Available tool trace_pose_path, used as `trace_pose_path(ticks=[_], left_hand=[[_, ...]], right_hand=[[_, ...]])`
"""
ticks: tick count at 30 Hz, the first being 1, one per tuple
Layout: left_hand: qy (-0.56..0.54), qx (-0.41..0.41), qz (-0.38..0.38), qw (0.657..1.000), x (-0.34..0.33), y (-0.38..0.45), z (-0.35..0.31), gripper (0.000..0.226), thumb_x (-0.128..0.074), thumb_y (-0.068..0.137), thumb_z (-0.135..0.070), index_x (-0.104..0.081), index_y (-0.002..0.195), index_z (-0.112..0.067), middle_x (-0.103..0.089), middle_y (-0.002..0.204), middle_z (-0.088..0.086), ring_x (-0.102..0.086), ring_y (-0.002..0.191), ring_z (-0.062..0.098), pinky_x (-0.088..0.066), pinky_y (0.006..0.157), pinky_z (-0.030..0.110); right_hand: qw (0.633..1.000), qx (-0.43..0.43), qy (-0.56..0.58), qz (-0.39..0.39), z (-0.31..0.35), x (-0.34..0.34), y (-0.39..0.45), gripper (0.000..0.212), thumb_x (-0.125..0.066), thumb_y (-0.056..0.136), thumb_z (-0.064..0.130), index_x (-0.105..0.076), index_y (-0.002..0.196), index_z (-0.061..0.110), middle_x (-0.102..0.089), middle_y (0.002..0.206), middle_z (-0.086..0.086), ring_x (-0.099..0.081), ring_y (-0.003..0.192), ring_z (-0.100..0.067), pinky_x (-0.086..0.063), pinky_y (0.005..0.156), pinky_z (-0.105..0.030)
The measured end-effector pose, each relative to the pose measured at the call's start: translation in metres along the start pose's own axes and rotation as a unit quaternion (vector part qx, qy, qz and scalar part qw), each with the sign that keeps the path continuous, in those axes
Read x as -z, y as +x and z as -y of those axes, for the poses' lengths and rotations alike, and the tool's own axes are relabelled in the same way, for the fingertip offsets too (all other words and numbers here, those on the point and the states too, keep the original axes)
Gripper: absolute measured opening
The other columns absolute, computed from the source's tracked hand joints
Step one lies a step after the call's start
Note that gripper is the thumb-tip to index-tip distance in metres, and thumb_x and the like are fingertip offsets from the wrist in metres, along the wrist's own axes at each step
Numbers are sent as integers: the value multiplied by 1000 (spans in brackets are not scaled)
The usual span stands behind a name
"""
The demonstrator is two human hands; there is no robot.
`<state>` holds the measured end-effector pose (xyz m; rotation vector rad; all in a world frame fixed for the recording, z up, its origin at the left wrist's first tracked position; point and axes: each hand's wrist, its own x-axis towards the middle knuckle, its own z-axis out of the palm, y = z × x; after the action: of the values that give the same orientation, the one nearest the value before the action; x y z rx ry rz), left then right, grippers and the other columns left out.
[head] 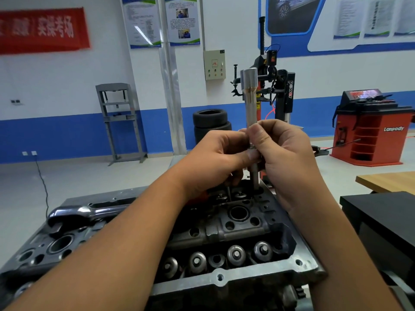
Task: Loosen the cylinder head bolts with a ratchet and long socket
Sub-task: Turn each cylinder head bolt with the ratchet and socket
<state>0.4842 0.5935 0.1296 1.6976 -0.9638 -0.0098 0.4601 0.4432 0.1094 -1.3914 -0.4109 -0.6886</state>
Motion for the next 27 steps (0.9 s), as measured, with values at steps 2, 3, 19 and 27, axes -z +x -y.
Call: trace_pose_path(ticks=[2,3,19,27], left_hand=[[-8,10,-8,1000,-1,0,-1,18,-57,105,-4,-70,116,-10,-72,82,-11,-47,57,12,-40,51,25],[-2,11,-18,1000,-2,0,-1,18,-59,105,-3,-69,118,-8,-73,85,-9,-48,56,9,-40,51,23],[32,-9,-50,998,-2,1,0,23,-69,99,-5,-67,119,3,-72,100,14,-58,54,-2,-42,51,14],[27,3,-49,998,-3,1,0,23,-68,98,-1,-66,120,5,-71,96,7,-56,55,1,-41,50,17]], right_hand=[[1000,-12,11,-1,0,0,1,22,-59,105,24,-72,95,10,-72,84,-10,-67,72,-25,-57,59,-38],[1000,-19,25,0,1,-1,0,23,-59,105,25,-72,96,8,-71,82,-9,-67,71,-24,-55,57,-35],[998,-2,67,-7,4,-3,-2,30,-73,82,39,-66,93,12,-77,85,-2,-76,77,-18,-58,56,-26],[998,-7,64,1,4,-5,-1,24,-62,97,37,-70,93,14,-75,80,1,-75,74,-15,-57,55,-24]])
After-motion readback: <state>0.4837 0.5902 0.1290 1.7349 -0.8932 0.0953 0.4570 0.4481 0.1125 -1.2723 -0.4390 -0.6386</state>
